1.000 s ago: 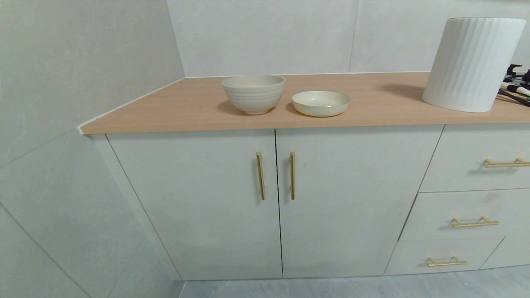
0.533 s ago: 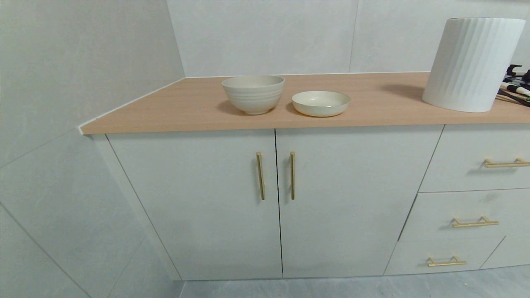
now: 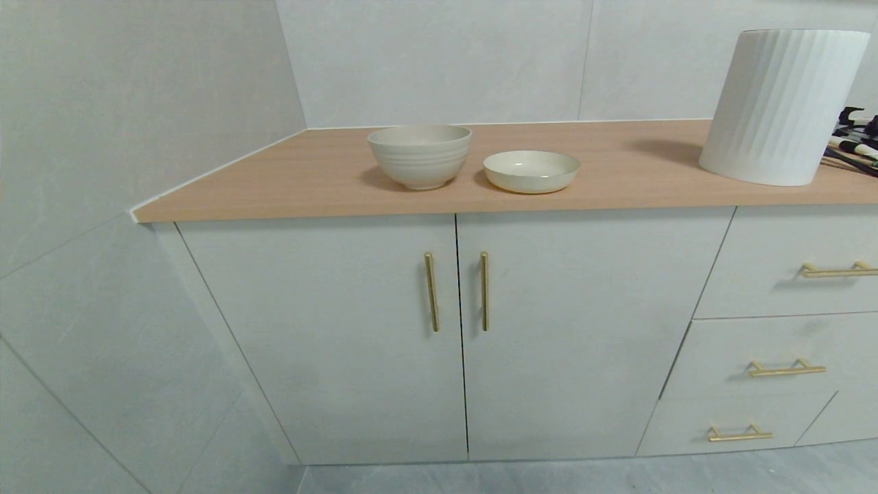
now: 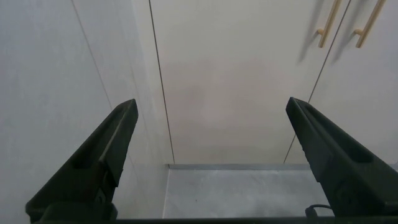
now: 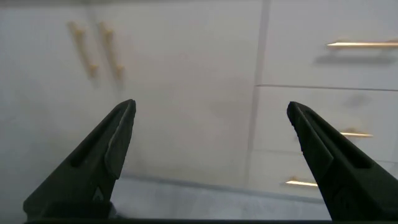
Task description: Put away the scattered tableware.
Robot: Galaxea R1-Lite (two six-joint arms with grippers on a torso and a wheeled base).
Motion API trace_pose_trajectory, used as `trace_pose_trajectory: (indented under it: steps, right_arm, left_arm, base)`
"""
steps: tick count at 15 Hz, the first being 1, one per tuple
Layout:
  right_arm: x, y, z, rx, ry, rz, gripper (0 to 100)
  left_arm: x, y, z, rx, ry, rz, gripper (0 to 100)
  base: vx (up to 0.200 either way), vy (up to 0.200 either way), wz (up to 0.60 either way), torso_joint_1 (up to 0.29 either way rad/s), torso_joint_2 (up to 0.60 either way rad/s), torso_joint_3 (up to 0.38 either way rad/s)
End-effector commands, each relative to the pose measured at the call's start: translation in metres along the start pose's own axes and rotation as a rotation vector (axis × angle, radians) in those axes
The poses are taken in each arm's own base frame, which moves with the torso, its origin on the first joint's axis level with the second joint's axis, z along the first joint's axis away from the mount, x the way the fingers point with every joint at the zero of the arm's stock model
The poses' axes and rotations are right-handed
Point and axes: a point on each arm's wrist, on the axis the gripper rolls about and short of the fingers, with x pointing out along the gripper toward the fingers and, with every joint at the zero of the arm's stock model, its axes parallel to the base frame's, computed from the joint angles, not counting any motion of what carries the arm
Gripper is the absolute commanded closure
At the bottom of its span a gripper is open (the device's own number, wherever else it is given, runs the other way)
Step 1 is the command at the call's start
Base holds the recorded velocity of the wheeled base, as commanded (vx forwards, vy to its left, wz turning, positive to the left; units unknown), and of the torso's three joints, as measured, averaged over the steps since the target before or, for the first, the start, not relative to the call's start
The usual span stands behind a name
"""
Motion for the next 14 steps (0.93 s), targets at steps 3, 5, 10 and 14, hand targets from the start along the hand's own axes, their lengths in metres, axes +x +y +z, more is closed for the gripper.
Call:
trace_pose_trajectory:
  steps: [3, 5, 10, 14]
  right_arm:
    - [0.057, -0.005, 0.01, 0.054, 0.348, 0.203, 0]
    - [0.08, -0.002, 0.017, 0.043, 0.334, 0.319, 0]
    - [0.175, 0.011, 0.033, 0.04, 0.416, 0.422, 0]
    - [0.224, 0.04, 0.031, 0.031, 0.495, 0.537, 0]
  left_arm:
    - [0.0, 0.0, 0.0, -0.001, 0.001, 0.001, 0]
    - [0.0, 0.0, 0.0, 0.0, 0.001, 0.001, 0]
    - [0.0, 0.0, 0.0, 0.0, 0.001, 0.001, 0]
    - [0.0, 0.0, 0.0, -0.001, 0.001, 0.001, 0]
  base:
    - [0.0, 0.0, 0.0, 0.0, 0.0, 0.0]
    - [0.0, 0.0, 0.0, 0.0, 0.0, 0.0]
    - [0.0, 0.0, 0.0, 0.0, 0.0, 0.0]
    - [0.0, 0.0, 0.0, 0.0, 0.0, 0.0]
